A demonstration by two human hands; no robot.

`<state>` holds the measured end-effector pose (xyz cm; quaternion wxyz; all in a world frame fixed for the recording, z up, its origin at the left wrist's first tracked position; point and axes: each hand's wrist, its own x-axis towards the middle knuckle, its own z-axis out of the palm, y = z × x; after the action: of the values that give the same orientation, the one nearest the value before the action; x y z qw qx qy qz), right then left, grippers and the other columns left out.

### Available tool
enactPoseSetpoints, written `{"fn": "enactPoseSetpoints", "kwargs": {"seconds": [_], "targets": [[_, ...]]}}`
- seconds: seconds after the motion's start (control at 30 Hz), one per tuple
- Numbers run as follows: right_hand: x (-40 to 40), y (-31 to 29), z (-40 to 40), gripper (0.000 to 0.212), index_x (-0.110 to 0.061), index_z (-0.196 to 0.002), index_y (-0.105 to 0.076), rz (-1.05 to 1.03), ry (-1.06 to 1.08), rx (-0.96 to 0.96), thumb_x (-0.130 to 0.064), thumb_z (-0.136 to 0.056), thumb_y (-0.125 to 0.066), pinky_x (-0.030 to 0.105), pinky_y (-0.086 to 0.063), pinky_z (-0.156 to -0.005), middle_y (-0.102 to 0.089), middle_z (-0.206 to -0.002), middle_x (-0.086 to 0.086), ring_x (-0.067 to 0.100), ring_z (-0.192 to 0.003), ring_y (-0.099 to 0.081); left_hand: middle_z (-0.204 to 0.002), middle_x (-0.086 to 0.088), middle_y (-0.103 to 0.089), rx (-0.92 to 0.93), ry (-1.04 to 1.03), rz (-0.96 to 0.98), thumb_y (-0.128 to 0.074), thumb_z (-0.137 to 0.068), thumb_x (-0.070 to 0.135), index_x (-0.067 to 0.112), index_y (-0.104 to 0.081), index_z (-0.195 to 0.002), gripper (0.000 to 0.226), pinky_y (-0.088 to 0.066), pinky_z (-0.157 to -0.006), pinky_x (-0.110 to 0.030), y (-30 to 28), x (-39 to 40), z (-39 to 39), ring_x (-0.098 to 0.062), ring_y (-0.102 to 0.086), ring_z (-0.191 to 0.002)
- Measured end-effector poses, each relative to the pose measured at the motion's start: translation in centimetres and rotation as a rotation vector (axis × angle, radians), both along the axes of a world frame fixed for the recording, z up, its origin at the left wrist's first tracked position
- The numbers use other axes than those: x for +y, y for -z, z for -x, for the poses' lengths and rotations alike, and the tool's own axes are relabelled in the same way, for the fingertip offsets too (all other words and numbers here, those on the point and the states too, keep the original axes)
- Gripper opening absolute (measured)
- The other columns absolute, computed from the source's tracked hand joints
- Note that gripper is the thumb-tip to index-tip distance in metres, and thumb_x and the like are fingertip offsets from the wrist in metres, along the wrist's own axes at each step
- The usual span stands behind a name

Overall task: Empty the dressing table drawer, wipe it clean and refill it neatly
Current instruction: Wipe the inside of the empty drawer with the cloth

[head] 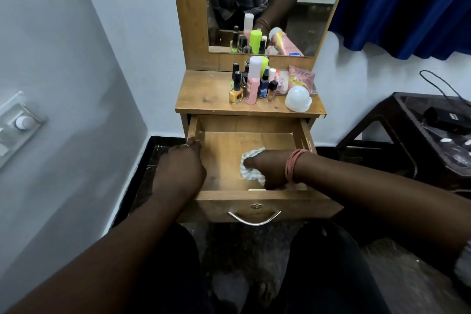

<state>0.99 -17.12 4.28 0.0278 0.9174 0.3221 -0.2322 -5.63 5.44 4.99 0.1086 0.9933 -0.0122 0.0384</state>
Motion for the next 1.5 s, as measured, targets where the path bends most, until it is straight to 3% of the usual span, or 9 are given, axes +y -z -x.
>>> {"fn": "enactPoseSetpoints", "kwargs": {"seconds": [0.1, 0.37, 0.57, 0.67, 0.83, 1.07, 1.33, 1.43, 1.5], "targets": [[2.3, 0.5, -0.2, 0.051, -0.018, -0.123, -0.060, -0.150, 0.025, 0.073, -0.017, -0.075, -0.081, 0.025, -0.041, -0.070, -0.056, -0.093, -0.007, 0.016, -0.084, -0.055, -0.146, -0.006, -0.061, 0.005, 0.004, 0.013, -0.050, -0.082, 0.005, 0.017, -0.059, -0.142, 0.062, -0.056, -0.094, -0.045, 0.1, 0.1, -0.2, -0.037, -0.064, -0.117], [0.5, 2.0, -5.3, 0.034, -0.015, -0.116, -0.068, -0.269, 0.466, -0.233, -0.027, -0.085, -0.071, 0.031, -0.050, -0.090, -0.069, -0.119, 0.008, 0.027, -0.105, -0.064, -0.124, -0.010, -0.069, -0.026, -0.083, 0.163, -0.046, -0.084, 0.007, 0.030, -0.052, -0.146, 0.066, -0.056, -0.079, -0.042, 1.3, 1.0, -0.4, -0.035, -0.067, -0.102], [3.4, 2.3, -0.7, 0.013, -0.012, -0.081, -0.070, -0.261, 0.063, 0.006, -0.021, -0.077, -0.077, 0.016, -0.042, -0.065, -0.063, -0.079, -0.003, 0.009, -0.070, -0.054, -0.115, -0.009, -0.072, -0.004, -0.236, 0.179, -0.041, -0.098, 0.013, 0.025, -0.060, -0.134, 0.042, -0.053, -0.081, -0.040, 2.1, 1.4, -1.0, -0.035, -0.069, -0.102], [4.1, 2.7, -3.3, 0.012, -0.023, -0.072, -0.068, -0.325, 0.206, -0.046, -0.021, -0.073, -0.080, 0.023, -0.043, -0.067, -0.066, -0.079, -0.002, 0.017, -0.074, -0.060, -0.108, -0.006, -0.072, 0.012, -0.242, 0.158, -0.035, -0.103, 0.019, 0.026, -0.058, -0.133, 0.039, -0.057, -0.082, -0.043, 2.3, 1.5, -0.9, -0.031, -0.070, -0.099], [8.8, 3.3, -6.1, 0.027, -0.015, -0.109, -0.072, -0.434, 0.486, -0.172, -0.023, -0.083, -0.074, 0.028, -0.049, -0.086, -0.071, -0.113, 0.011, 0.031, -0.105, -0.065, -0.096, -0.004, -0.072, 0.031, -0.225, 0.143, -0.029, -0.099, 0.030, 0.030, -0.054, -0.126, 0.037, -0.059, -0.079, -0.045, 2.3, 1.6, -1.0, -0.031, -0.070, -0.089], [13.4, 4.1, -6.6, 0.019, -0.014, -0.098, -0.073, -0.614, 0.639, 0.024, -0.021, -0.083, -0.064, 0.028, -0.048, -0.075, -0.072, -0.096, 0.011, 0.033, -0.092, -0.067, -0.091, -0.004, -0.067, -0.013, -0.141, 0.109, -0.032, -0.102, 0.030, 0.026, -0.047, -0.102, 0.015, -0.054, -0.072, -0.042, 2.3, 1.7, -1.3, -0.034, -0.067, -0.084], [9.8, 2.0, -3.5, 0.033, -0.011, -0.123, -0.068, -0.431, 0.218, 0.094, -0.013, -0.092, -0.056, 0.028, -0.044, -0.103, -0.062, -0.131, 0.007, 0.022, -0.120, -0.057, -0.088, -0.007, -0.071, 0.004, -0.182, 0.135, -0.025, -0.099, 0.033, 0.023, -0.053, -0.113, 0.033, -0.057, -0.076, -0.045, 1.9, 1.3, -0.8, -0.036, -0.069, -0.085], [8.1, 0.4, -0.5, 0.017, -0.010, -0.100, -0.074, -0.400, 0.058, 0.275, -0.008, -0.094, -0.058, 0.009, -0.036, -0.089, -0.063, -0.103, -0.015, -0.020, -0.090, -0.052, -0.088, -0.008, -0.070, 0.002, -0.179, 0.106, -0.033, -0.101, 0.027, 0.027, -0.051, -0.114, 0.022, -0.058, -0.075, -0.046, 2.1, 1.5, -0.8, -0.035, -0.069, -0.084], [8.0, 0.4, 0.4, 0.020, -0.023, -0.082, -0.067, -0.337, 0.025, 0.338, -0.006, -0.092, -0.061, 0.004, -0.033, -0.077, -0.052, -0.084, -0.026, -0.025, -0.075, -0.048, -0.089, -0.007, -0.071, 0.015, -0.184, 0.108, -0.032, -0.101, 0.027, 0.028, -0.052, -0.119, 0.027, -0.058, -0.077, -0.047, 1.8, 1.4, -0.6, -0.034, -0.069, -0.085]]}}
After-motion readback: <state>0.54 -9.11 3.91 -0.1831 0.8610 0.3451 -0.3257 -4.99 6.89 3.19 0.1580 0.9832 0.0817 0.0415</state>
